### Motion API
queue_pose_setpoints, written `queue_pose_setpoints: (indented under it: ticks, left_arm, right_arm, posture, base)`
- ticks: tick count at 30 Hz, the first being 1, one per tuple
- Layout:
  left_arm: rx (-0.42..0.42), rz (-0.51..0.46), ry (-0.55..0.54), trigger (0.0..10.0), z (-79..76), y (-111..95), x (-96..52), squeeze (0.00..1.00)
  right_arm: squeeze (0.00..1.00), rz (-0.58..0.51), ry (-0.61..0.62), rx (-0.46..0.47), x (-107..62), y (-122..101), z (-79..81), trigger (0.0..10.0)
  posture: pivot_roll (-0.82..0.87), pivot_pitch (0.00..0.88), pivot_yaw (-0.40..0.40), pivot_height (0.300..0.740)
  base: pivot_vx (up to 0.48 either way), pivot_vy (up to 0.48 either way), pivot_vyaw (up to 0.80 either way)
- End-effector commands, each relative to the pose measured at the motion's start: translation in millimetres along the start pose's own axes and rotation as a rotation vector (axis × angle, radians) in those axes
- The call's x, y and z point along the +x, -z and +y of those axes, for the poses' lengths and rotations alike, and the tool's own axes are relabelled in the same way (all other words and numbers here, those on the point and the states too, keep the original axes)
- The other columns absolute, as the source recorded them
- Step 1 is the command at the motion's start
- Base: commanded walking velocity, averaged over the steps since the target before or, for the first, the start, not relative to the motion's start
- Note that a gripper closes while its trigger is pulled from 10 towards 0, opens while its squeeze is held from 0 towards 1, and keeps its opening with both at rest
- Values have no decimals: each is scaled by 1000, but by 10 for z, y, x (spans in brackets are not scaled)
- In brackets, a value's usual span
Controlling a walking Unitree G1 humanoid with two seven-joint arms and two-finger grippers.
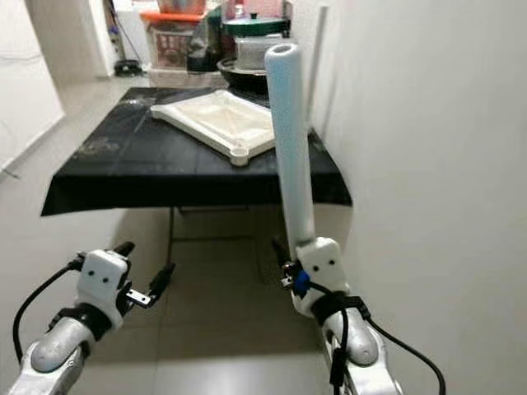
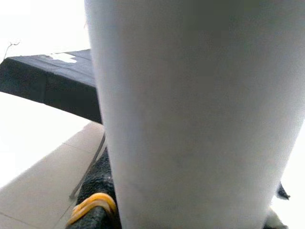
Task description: Building children table
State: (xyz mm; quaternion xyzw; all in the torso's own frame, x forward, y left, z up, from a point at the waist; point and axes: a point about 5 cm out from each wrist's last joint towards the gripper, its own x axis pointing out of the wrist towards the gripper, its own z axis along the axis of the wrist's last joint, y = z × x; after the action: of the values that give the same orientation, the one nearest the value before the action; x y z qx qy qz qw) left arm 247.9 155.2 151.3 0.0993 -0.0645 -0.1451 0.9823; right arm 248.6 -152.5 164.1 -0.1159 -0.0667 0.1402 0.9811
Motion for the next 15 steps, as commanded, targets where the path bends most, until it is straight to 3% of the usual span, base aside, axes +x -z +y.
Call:
queue_pose_setpoints:
  ticks: [1, 5, 15]
  left_arm:
    - [-5, -16, 27, 10000, -64, -22, 66, 0]
    - [-4, -31, 35, 10000, -76, -52, 110, 0]
    - [0, -32, 44, 10000, -82, -38, 130, 0]
  right_arm:
    - [0, 0, -6, -20, 24, -3, -21, 10000]
    - [0, -12, 15, 5, 60, -25, -67, 10000]
    - [0, -9, 50, 37, 113, -29, -139, 10000]
  posture:
    - [36, 0, -71, 740]
    - [35, 0, -72, 740]
    - [32, 0, -70, 740]
  base:
    - [480, 0, 800]
    - [480, 0, 800]
    - [480, 0, 0]
